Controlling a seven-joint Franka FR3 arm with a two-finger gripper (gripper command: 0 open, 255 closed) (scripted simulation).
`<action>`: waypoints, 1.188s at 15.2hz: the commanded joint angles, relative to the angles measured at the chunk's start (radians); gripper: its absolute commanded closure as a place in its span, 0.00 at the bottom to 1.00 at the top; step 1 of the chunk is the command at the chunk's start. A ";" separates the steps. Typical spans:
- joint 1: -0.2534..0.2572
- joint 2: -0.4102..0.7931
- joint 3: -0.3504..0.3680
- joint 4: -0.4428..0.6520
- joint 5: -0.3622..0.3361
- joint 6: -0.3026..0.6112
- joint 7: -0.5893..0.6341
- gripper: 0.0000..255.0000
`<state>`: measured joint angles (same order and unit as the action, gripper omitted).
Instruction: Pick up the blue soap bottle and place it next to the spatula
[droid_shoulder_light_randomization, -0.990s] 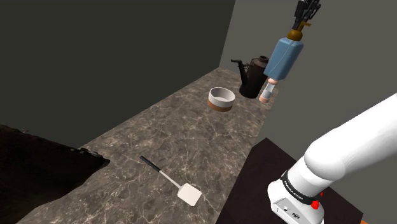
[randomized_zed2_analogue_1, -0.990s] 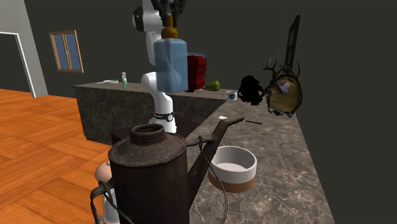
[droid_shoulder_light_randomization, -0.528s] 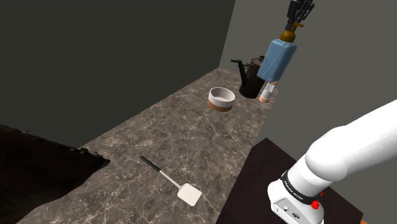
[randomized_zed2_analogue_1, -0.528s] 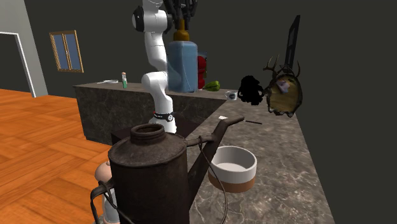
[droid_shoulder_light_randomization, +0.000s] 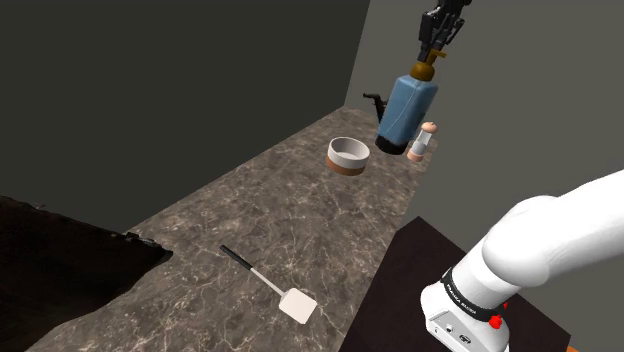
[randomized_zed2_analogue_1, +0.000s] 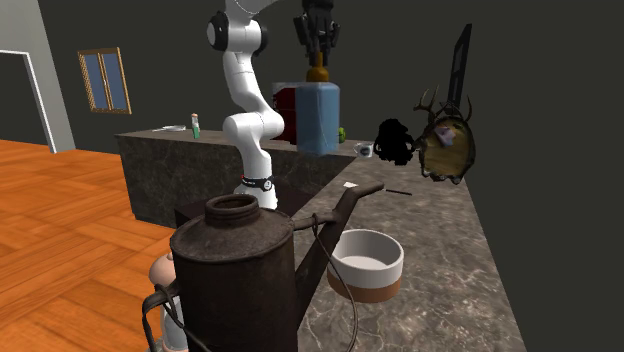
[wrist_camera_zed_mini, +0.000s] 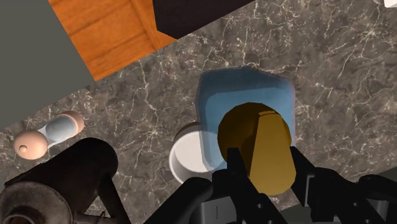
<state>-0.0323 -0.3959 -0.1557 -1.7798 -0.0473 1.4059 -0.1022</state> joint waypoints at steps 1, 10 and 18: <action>0.014 -0.016 0.036 -0.046 0.011 0.030 0.052 1.00; 0.077 -0.021 0.186 -0.169 0.068 0.147 0.259 1.00; 0.135 0.049 0.317 -0.200 0.107 0.253 0.437 1.00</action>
<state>0.0961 -0.3629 0.1450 -1.9795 0.0557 1.6407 0.3115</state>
